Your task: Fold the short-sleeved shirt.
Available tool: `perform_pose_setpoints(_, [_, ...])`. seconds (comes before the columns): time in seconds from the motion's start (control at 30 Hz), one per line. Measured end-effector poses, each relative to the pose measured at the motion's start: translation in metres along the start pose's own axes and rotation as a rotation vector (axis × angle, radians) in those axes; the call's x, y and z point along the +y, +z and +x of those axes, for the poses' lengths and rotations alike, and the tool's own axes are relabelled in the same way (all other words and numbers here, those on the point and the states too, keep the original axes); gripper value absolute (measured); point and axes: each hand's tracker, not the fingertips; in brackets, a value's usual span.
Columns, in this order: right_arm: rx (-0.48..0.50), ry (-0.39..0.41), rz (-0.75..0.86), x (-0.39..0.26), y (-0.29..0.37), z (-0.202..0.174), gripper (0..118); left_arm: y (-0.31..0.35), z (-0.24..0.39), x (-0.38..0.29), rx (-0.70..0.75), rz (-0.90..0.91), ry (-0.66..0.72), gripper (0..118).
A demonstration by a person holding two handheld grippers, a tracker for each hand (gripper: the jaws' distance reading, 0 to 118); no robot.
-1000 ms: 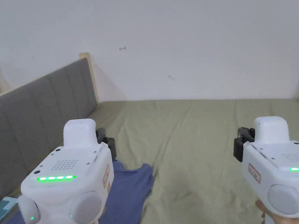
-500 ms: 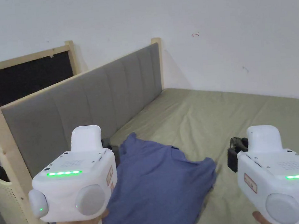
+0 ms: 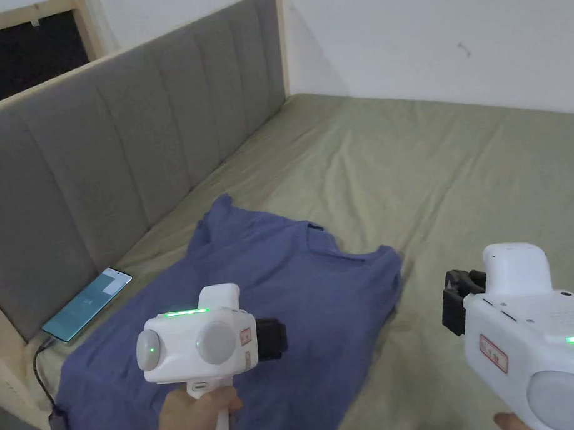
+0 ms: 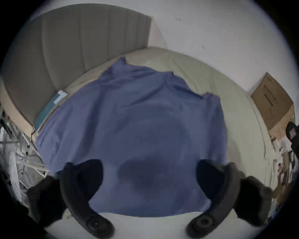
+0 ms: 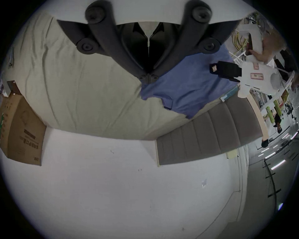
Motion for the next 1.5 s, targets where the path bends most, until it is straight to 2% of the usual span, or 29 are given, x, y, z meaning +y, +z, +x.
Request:
perform_pose_setpoints(0.27, [-0.037,-0.044,-0.078,-0.014,-0.036,0.031,0,-0.062,0.029,0.018,0.025,-0.062,-0.062,115])
perform_pose_setpoints(0.33, [-0.052,-0.045,-0.103,-0.017,-0.042,0.037,0,-0.074,0.034,0.015,0.062,-0.129,-0.097,110])
perform_pose_setpoints(0.4, [-0.053,-0.055,-0.109,-0.019,-0.045,0.043,0,-0.079,0.033,0.018,0.065,-0.116,-0.102,108])
perform_pose_setpoints(0.47, [-0.059,-0.069,-0.117,-0.022,-0.047,0.047,0,-0.074,0.033,0.017,0.093,-0.093,-0.082,86])
perform_pose_setpoints(0.5, [-0.061,-0.073,-0.119,-0.022,-0.047,0.048,0,-0.069,0.031,0.017,0.113,-0.057,-0.063,70])
perform_pose_setpoints(0.53, [-0.065,-0.074,-0.12,-0.022,-0.047,0.049,0,-0.065,0.031,0.018,0.103,-0.05,-0.057,41])
perform_pose_setpoints(0.57, [-0.067,-0.073,-0.116,-0.023,-0.046,0.049,0,-0.062,0.032,0.02,0.1,-0.05,-0.068,18])
perform_pose_setpoints(0.6, [-0.068,-0.073,-0.115,-0.022,-0.046,0.05,0,-0.061,0.033,0.022,0.116,-0.048,-0.089,0])
perform_pose_setpoints(0.67, [-0.071,-0.084,-0.112,-0.021,-0.043,0.051,0,-0.067,0.024,0.029,0.149,-0.079,-0.1,0])
perform_pose_setpoints(0.7, [-0.068,-0.093,-0.11,-0.02,-0.041,0.051,0,-0.068,0.02,0.029,0.099,-0.094,-0.05,0])
perform_pose_setpoints(0.83, [-0.07,-0.1,-0.1,-0.02,-0.032,0.055,0,-0.059,0.012,0.037,0.055,-0.111,0.073,0])
perform_pose_setpoints(1.07, [-0.09,-0.139,-0.055,-0.005,-0.002,0.076,0,-0.01,0.041,0.067,0.015,-0.051,0.017,0])
perform_pose_setpoints(1.17, [-0.108,-0.164,-0.027,0.002,0.015,0.09,0,0.019,0.073,0.09,-0.048,0.026,-0.028,0])
perform_pose_setpoints(1.3, [-0.155,-0.239,0.018,0.011,0.049,0.112,0,0.058,0.139,0.117,-0.127,0.111,-0.11,0])
perform_pose_setpoints(1.37, [-0.167,-0.275,0.044,0.016,0.07,0.128,0,0.081,0.184,0.124,-0.202,0.157,-0.183,0])
perform_pose_setpoints(1.5, [-0.267,-0.278,0.106,0.019,0.111,0.163,0,0.126,0.274,0.122,-0.391,0.222,-0.318,0])
